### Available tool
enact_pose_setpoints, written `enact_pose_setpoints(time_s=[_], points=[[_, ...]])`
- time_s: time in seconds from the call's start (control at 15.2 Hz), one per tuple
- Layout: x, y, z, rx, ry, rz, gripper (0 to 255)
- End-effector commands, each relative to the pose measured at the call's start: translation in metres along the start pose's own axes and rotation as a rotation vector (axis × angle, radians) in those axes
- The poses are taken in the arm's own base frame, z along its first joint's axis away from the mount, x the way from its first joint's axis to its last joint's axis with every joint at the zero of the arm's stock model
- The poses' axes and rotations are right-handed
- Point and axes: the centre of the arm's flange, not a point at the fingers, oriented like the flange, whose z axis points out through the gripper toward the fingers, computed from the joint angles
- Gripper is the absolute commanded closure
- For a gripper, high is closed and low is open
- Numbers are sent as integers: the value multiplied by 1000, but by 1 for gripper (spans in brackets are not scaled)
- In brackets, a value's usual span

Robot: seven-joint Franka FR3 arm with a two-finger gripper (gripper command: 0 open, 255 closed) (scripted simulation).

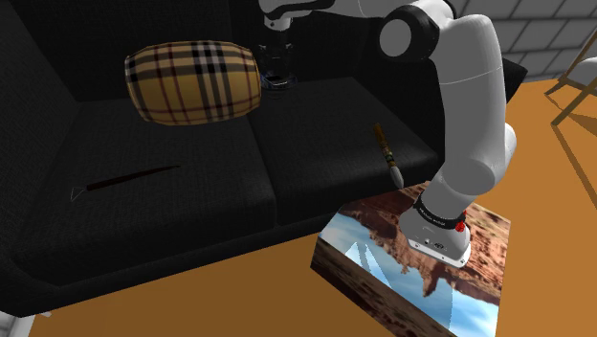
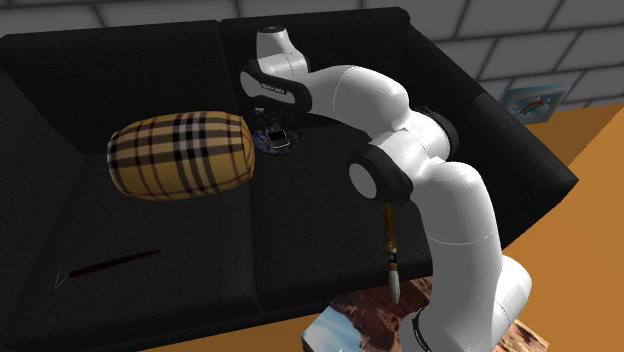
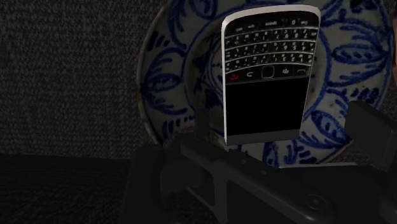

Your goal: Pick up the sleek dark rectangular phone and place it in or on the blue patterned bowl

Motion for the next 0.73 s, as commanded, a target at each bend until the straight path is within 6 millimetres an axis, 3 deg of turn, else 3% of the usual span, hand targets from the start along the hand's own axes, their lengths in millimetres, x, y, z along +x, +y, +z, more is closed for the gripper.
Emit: enact_pose_setpoints(time_s=[0.0, 0.13, 0.66], points=[[0, 1, -21, 0, 0, 0, 0], [0, 1, -45, 0, 0, 0, 0], [0, 1, -45, 0, 0, 0, 0]])
